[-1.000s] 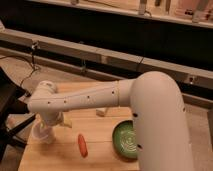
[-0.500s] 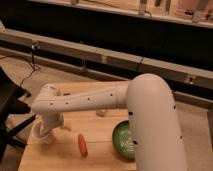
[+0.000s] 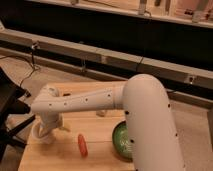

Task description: Pick up the ceramic cup

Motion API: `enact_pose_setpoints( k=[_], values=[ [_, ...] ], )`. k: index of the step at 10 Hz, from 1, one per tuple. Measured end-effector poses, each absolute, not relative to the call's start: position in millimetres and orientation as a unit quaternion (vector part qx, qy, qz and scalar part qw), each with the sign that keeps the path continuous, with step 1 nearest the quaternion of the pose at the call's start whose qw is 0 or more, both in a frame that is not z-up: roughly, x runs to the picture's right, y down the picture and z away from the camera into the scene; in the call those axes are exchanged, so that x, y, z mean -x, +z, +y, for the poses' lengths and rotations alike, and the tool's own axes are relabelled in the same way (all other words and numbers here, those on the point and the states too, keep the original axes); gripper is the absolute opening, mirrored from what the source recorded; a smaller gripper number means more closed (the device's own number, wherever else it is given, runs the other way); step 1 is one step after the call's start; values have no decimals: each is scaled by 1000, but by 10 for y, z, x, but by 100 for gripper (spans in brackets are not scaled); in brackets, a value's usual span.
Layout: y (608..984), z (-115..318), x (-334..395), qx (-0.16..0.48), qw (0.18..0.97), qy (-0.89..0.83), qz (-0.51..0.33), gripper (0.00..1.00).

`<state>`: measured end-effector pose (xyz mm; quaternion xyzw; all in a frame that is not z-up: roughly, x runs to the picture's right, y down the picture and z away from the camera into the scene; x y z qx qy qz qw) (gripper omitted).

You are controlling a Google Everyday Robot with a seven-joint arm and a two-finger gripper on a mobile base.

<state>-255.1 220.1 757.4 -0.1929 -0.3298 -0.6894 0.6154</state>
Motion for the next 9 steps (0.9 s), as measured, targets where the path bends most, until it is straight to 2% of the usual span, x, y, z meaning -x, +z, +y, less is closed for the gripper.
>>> enact_pose_setpoints(
  k=[2, 3, 4, 6, 7, 9],
  values=[
    [7592, 2223, 2574, 193, 611, -692, -333, 64],
    [7617, 2256, 2614, 192, 609, -693, -334, 54],
    [7619, 2259, 2638, 191, 608, -694, -335, 50],
    [7612, 2208, 2583, 189, 610, -693, -335, 48],
    [7612, 2208, 2581, 190, 609, -693, -335, 41],
    [7602, 2210, 2594, 189, 607, -695, -336, 20]
  ],
)
